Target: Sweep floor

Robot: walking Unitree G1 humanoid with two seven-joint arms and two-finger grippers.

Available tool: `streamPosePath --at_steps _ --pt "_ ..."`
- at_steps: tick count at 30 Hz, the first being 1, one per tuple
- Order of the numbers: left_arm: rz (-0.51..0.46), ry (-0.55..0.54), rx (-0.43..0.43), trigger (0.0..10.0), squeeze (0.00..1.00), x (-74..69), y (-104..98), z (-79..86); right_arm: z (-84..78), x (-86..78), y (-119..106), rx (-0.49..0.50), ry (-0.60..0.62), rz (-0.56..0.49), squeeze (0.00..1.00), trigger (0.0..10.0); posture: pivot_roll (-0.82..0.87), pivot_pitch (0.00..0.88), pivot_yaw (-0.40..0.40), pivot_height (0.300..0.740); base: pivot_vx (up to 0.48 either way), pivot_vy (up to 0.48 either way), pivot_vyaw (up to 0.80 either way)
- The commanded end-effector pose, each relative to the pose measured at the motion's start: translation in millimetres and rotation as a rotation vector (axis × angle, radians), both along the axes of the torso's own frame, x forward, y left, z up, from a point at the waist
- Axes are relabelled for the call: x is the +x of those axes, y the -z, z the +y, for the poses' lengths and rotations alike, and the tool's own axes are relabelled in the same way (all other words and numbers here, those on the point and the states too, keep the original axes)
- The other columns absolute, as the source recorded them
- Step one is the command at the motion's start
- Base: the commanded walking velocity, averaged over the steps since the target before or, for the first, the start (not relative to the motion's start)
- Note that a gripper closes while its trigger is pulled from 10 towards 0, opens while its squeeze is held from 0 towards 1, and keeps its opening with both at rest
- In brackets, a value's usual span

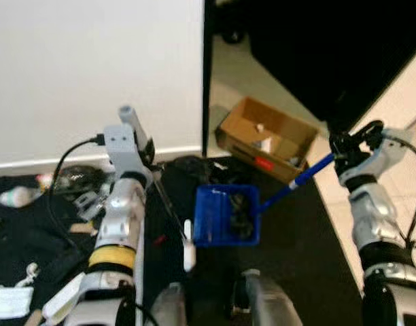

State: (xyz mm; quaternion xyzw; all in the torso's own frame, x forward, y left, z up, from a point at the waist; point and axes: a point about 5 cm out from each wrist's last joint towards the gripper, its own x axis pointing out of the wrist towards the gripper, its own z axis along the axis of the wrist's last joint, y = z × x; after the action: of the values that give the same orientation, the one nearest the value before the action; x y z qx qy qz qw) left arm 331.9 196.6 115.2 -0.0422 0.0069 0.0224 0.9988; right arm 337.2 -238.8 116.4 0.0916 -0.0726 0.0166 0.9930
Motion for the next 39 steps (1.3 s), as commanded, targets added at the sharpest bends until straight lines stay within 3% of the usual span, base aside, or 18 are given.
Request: streamPosePath --at_steps 1,29,34,36,39 --pt "-0.01 0.002 -0.011 10.0 0.0 0.2 -1 -2.9 -2.1 0.5 -7 -0.002 0.006 -0.041 0.0 10.0 -0.01 0.089 -0.025 0.74 0.0 -0.345 0.0" --pt "0.011 -0.027 -0.04 10.0 0.0 -1.4 3 0.0 3.5 -0.1 -3 -0.001 -0.009 -0.023 0.0 10.0 -0.01 0.096 -0.029 0.74 0.0 -0.306 0.0" --pt "0.048 -0.026 -0.037 10.0 0.0 -1.6 10 -1.7 7.9 0.2 3 0.005 -0.02 0.014 0.0 10.0 -0.01 0.101 -0.028 0.74 0.0 0.0 0.0" --pt "0.094 -0.012 -0.03 10.0 0.0 -4.3 23 -4.0 14.8 -1.9 18 0.02 -0.031 0.087 0.0 10.0 -0.01 0.098 -0.026 0.74 0.0 0.0 0.0" --pt "0.113 -0.008 -0.027 10.0 0.0 -5.9 30 -4.4 17.5 -3.1 24 0.028 -0.036 0.118 0.0 10.0 -0.01 0.098 -0.026 0.74 0.0 0.0 0.0"
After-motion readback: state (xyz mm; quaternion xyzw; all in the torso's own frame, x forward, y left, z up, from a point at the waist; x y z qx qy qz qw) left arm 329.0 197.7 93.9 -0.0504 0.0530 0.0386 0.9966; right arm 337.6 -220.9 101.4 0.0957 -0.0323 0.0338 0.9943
